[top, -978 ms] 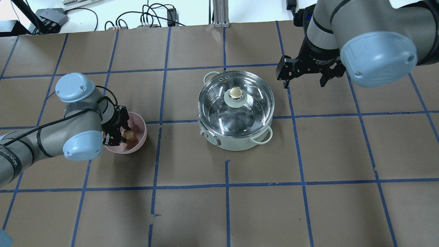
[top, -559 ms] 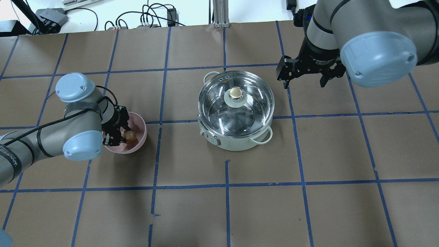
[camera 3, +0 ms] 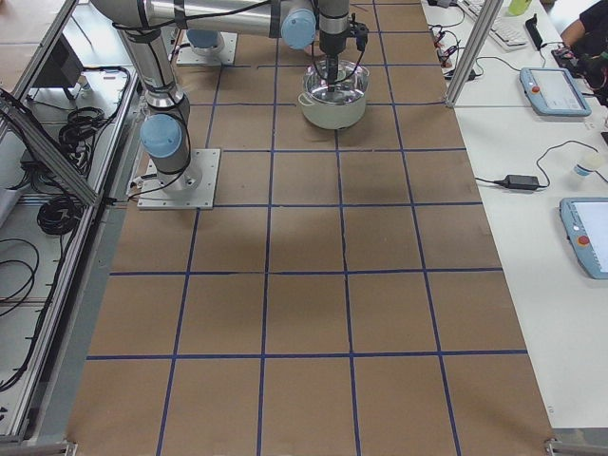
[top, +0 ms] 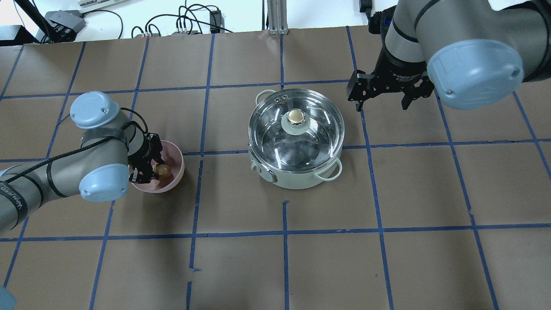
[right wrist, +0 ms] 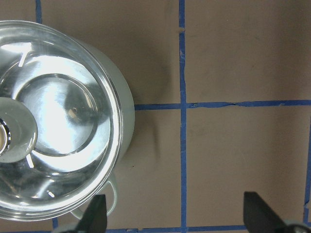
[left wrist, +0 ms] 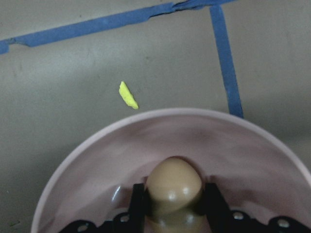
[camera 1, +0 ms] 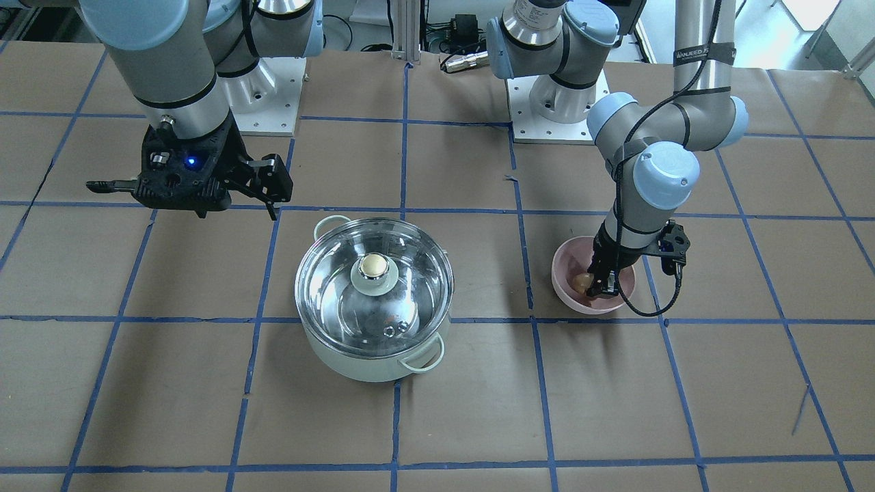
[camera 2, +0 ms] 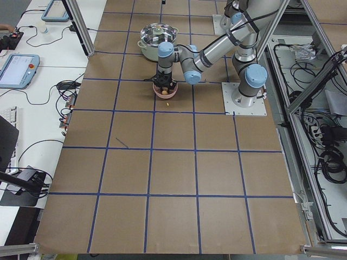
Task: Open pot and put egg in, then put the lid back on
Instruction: 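Lower the left gripper into the bowl and close it on the egg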
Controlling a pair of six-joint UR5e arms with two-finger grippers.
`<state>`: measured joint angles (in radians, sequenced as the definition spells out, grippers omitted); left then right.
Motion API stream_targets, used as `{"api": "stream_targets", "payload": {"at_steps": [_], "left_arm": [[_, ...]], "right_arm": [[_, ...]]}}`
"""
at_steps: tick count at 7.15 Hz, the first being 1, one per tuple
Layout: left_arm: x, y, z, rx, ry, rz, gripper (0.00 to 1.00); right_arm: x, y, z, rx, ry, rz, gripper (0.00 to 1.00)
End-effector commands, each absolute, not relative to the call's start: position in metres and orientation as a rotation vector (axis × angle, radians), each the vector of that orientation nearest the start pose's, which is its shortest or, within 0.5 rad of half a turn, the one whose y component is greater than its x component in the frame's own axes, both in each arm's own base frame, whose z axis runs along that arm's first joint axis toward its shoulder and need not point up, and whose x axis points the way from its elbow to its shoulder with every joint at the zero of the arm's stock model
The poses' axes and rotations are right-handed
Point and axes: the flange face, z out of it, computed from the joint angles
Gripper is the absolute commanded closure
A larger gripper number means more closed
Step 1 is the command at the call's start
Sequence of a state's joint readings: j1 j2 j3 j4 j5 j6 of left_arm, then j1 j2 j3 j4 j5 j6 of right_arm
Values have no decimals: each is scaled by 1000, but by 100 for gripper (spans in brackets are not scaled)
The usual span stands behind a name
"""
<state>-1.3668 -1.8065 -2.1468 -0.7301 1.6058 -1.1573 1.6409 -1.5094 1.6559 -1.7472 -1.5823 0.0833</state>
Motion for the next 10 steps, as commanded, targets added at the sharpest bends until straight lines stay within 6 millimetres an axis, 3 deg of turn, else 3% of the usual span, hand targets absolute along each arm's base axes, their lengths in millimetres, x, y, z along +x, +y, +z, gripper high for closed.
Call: {"api": "stream_targets", "payload": {"at_steps": [1,3,5,6,10], "left_arm": [[-32,-488,194,-1965,2427,-60,58],[-32,-487,193,-1959,2424,-41,60],[-33,-487,193,-1965,2428,-39,71],[-32,-489,195,-1964,2430,-48,72],[-35,-496,213,-1945,2451,-74,80]], "right_arm": [[168,-506,433,20,3151,-47,0],[167,-505,428,22,3150,-35,0],[166,-505,425,24,3152,-38,0],[166,-505,425,17,3152,-38,0],[167,-506,428,12,3151,-50,0]]}}
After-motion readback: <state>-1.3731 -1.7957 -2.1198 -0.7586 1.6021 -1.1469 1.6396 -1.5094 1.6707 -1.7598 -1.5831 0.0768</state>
